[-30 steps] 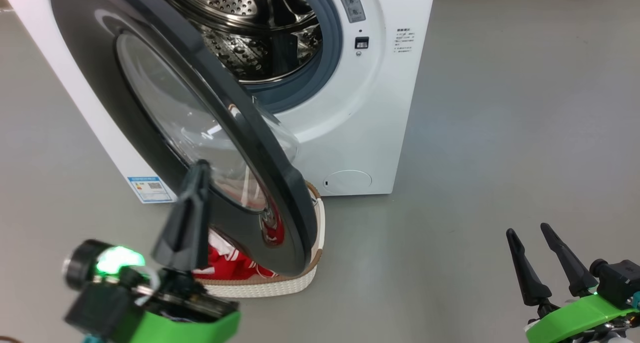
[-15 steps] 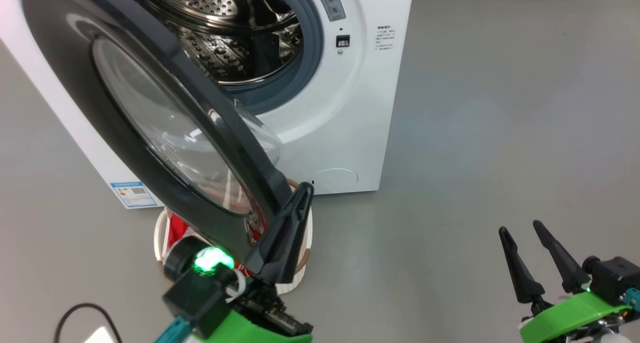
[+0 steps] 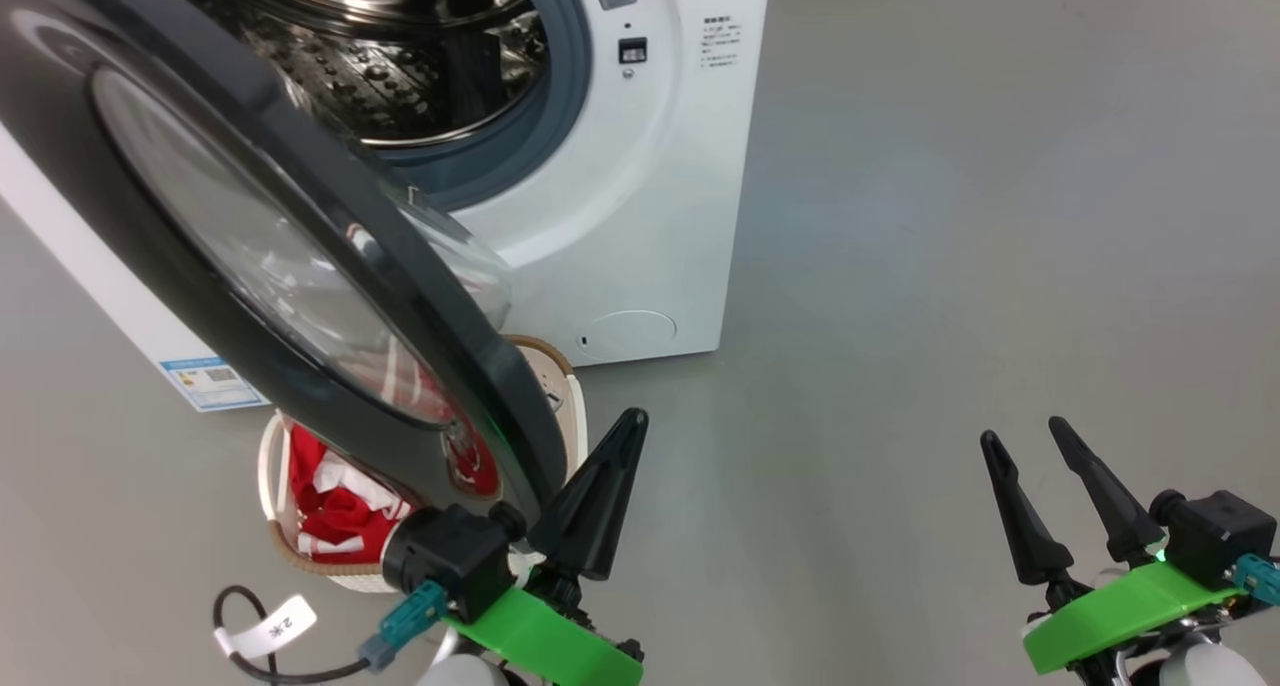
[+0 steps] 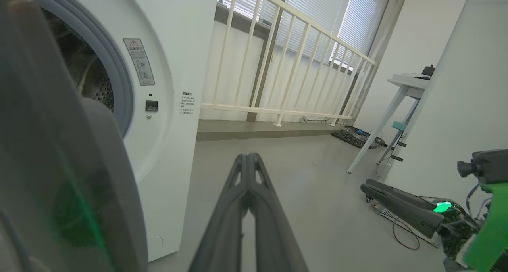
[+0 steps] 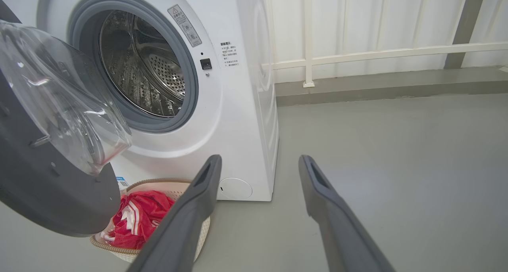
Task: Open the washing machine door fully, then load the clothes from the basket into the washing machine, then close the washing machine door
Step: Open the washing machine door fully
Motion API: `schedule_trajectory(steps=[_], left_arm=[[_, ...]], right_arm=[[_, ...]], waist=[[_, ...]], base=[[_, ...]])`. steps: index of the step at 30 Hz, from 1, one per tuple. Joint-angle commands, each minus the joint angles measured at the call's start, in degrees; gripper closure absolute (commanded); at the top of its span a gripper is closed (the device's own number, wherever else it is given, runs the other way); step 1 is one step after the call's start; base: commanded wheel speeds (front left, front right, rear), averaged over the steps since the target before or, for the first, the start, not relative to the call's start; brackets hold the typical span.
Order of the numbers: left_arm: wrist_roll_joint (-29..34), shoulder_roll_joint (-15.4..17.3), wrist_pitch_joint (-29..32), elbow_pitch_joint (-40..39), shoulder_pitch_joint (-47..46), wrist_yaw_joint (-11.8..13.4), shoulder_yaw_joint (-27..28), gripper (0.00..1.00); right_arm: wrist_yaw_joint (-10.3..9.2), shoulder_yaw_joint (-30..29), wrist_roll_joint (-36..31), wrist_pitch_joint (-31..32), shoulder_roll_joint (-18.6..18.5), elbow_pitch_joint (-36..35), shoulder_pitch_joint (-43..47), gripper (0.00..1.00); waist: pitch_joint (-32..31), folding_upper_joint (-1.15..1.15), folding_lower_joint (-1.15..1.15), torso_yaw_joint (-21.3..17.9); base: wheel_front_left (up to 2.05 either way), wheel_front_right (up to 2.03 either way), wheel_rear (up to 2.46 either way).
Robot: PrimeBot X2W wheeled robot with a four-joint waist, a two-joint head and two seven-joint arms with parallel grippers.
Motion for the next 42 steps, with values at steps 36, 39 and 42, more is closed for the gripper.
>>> schedule_trajectory(steps=[36,39,42], left_arm=[[-3.1,0.4,-0.3,7.3,1.1,3.6,9.5,1.00],[-2.4,0.4,-0.3,7.7,2.2,3.3,10.1,1.00],[-1.9,0.4,-0.3,7.8,3.1,3.0,10.6,1.00]], right_arm=[[0.09,4.2,0.7,-0.7,-0.4,1.0,-2.2,0.00],[0.09,4.5,0.8,-0.7,-0.2,1.2,-2.1,0.00],[0.09,4.6,0.9,-0.7,0.0,1.4,-2.0,0.00]], waist=[[-0.5,0.00,0.00,3.5],[-0.7,0.00,0.00,4.3],[-0.8,0.00,0.00,5.2]], base=[[0.00,0.00,0.00],[0.00,0.00,0.00],[0.00,0.00,0.00]])
